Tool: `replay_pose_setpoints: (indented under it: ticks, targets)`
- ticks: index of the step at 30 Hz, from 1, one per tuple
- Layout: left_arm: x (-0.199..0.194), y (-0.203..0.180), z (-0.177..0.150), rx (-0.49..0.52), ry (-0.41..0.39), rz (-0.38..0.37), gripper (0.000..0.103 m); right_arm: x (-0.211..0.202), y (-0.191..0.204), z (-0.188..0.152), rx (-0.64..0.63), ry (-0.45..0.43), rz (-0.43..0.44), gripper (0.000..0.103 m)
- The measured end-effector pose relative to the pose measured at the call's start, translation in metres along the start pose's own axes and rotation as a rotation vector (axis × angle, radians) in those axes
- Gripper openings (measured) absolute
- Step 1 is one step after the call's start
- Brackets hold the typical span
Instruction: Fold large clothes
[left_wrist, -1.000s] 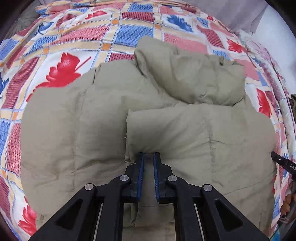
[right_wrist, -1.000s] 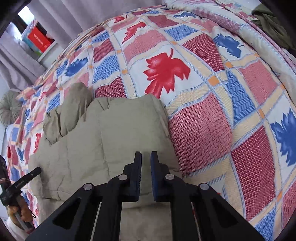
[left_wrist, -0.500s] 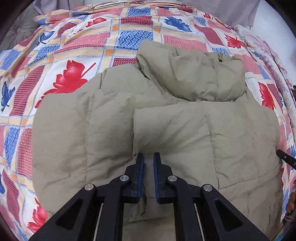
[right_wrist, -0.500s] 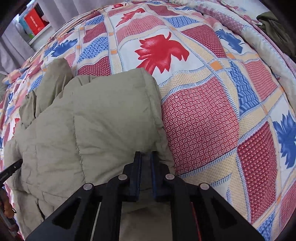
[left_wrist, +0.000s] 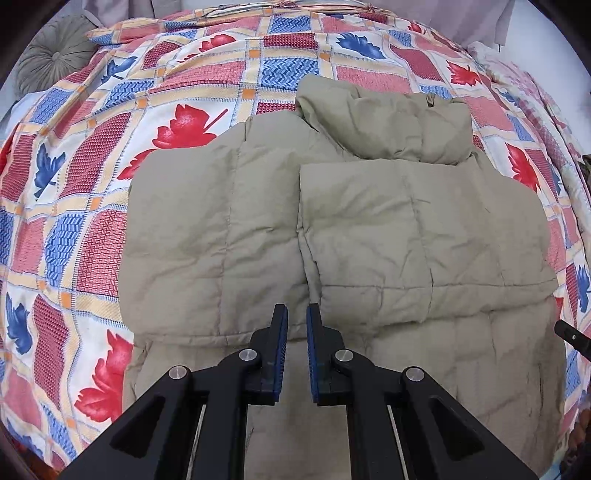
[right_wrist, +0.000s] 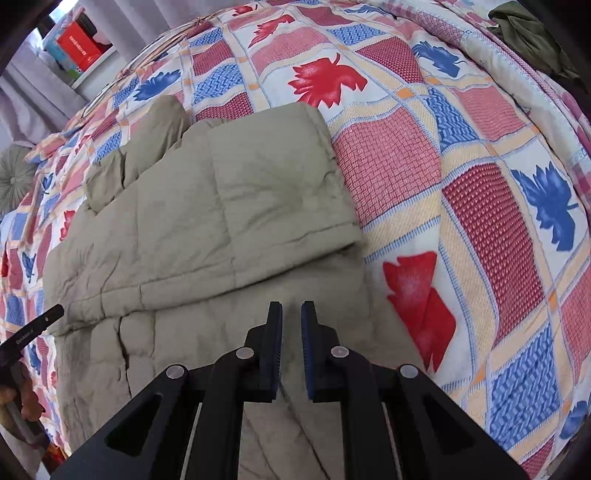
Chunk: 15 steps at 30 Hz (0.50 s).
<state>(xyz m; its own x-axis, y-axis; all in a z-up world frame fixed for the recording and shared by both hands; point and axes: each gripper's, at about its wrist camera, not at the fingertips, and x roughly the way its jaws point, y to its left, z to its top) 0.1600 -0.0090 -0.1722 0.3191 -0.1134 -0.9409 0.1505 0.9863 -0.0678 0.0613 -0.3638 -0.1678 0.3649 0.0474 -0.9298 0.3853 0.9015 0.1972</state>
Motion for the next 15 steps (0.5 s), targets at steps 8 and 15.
replay_pose_setpoints:
  ticks: [8, 15]
  targets:
    - [-0.013, 0.0, -0.031, 0.012, 0.043, -0.007, 0.063, -0.013, 0.023, -0.034, -0.037, 0.034, 0.011, 0.012]
    - [-0.03, 0.003, -0.058, 0.018, 0.029, 0.025, 0.102, -0.022, 0.038, -0.055, -0.049, 0.056, 0.049, 0.012]
